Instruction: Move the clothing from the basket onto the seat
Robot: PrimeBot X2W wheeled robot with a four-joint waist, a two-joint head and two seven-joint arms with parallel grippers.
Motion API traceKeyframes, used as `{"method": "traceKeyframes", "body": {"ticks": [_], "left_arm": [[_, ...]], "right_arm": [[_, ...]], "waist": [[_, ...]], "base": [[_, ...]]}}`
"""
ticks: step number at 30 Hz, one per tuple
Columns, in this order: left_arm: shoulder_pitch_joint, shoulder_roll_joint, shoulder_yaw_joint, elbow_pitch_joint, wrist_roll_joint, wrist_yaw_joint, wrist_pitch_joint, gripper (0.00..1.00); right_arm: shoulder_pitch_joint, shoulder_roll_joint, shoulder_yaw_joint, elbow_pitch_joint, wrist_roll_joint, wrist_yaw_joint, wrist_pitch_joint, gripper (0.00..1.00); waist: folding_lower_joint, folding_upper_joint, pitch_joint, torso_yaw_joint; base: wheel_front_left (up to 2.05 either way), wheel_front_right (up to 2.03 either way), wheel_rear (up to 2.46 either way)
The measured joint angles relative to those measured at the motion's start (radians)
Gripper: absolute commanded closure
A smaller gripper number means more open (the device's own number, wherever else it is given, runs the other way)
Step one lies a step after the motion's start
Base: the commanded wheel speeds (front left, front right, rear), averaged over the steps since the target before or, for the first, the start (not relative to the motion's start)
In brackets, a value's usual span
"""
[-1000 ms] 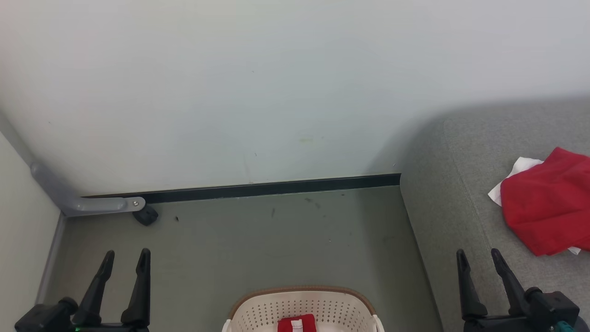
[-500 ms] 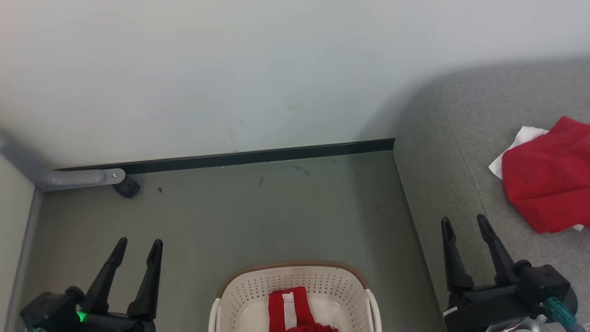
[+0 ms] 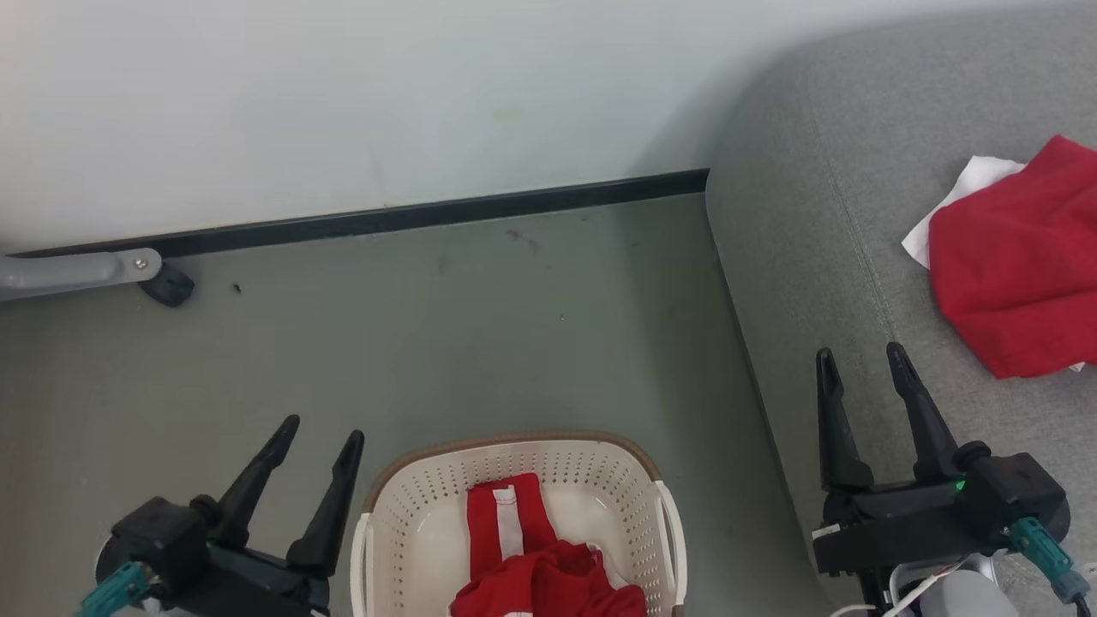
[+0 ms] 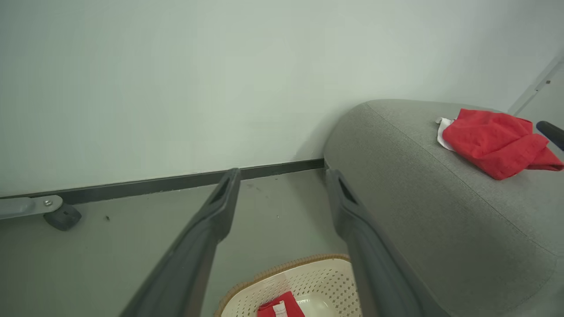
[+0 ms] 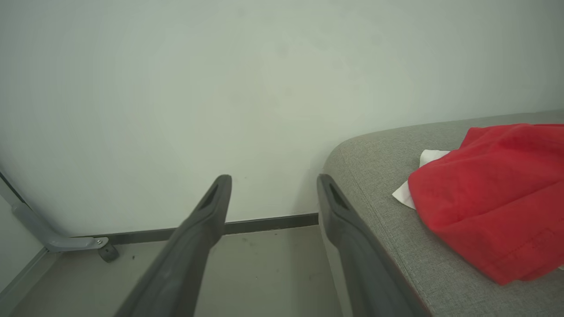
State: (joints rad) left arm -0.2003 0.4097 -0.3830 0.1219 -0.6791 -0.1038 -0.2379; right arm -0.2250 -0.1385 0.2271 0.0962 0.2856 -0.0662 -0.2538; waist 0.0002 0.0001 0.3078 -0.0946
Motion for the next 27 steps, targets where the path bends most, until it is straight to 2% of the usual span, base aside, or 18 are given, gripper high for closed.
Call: {"method": "traceKeyframes", "body": {"ticks": [16, 27], "left_arm": [[-0.125, 0.025, -0.156, 0.056, 0.075, -0.020, 0.061, 0.00], [-0.185, 0.097, -0.199, 0.148, 0.091, -0.021, 0.088, 0.00]], "right_arm": [[-0.059, 0.028, -0.012, -0.064, -0.040, -0.014, -0.003, 0.00], [-0.135, 0.035, 0.005, -0.130, -0.104, -0.022, -0.003, 0.00]], "waist": [[0.0000, 0.0000, 0.141, -0.060], [-0.0001, 0.0000, 0.240, -0.106]], "base": [[0.00, 0.00, 0.00], [0.00, 0.00, 0.00]]}}
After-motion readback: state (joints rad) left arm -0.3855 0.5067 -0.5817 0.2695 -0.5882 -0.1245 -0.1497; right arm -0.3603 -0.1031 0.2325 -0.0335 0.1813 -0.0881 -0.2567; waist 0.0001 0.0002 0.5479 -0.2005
